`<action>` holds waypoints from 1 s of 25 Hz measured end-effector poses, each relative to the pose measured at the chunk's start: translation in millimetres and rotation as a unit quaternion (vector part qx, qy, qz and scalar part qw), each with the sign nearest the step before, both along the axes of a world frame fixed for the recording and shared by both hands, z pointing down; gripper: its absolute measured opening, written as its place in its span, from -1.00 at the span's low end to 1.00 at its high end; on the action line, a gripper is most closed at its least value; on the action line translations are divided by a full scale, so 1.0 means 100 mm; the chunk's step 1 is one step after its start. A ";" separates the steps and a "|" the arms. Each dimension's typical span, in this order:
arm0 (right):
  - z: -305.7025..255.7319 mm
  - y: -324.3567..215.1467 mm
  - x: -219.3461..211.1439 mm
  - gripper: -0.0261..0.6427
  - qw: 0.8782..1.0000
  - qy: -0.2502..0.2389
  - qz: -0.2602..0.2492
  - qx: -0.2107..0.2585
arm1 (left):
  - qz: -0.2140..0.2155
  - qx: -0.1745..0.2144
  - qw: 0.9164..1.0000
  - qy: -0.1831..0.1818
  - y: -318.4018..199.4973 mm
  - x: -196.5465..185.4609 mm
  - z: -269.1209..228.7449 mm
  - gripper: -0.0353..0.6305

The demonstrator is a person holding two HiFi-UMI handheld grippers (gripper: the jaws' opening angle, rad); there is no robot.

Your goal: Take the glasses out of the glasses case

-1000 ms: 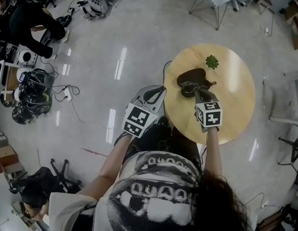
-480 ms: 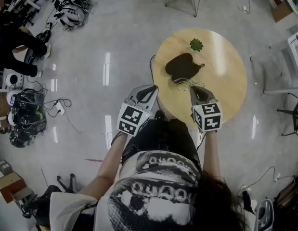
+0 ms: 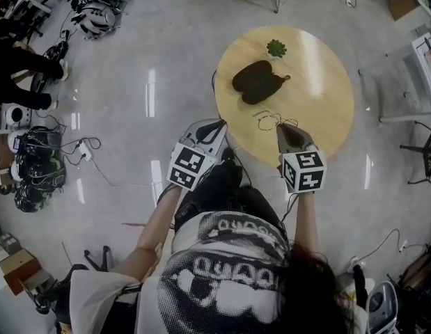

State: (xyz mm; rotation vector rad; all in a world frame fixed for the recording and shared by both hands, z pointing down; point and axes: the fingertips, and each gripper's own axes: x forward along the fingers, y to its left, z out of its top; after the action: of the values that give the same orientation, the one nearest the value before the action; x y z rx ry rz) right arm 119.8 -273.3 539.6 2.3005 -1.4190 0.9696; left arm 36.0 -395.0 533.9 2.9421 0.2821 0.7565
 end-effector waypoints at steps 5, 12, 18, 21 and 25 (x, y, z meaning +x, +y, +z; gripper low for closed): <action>-0.06 0.26 -0.11 -0.91 1.000 -0.003 0.008 0.017 | -0.004 0.008 1.000 0.005 0.19 -0.05 -0.05 -0.83; -0.18 0.67 -0.41 -0.91 0.999 -0.002 0.009 0.039 | -0.011 0.015 1.000 0.021 0.60 -0.25 -0.28 -0.83; -0.19 0.98 -0.74 -0.91 0.999 -0.004 0.004 0.051 | -0.004 0.019 0.999 0.026 0.98 -0.54 -0.36 -0.83; -0.18 1.12 -0.89 -0.91 0.998 -0.005 0.004 0.056 | -0.001 0.019 0.999 0.027 1.15 -0.70 -0.37 -0.83; -0.20 1.32 -1.09 -0.91 0.998 -0.006 0.009 0.061 | 0.003 0.012 1.000 0.029 1.39 -0.91 -0.41 -0.83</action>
State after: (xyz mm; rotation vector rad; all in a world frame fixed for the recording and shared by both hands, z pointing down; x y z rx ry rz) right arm 10.7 -141.2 519.9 2.4025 -1.5035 0.9269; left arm -55.3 -256.3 492.8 2.9907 0.2883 0.6805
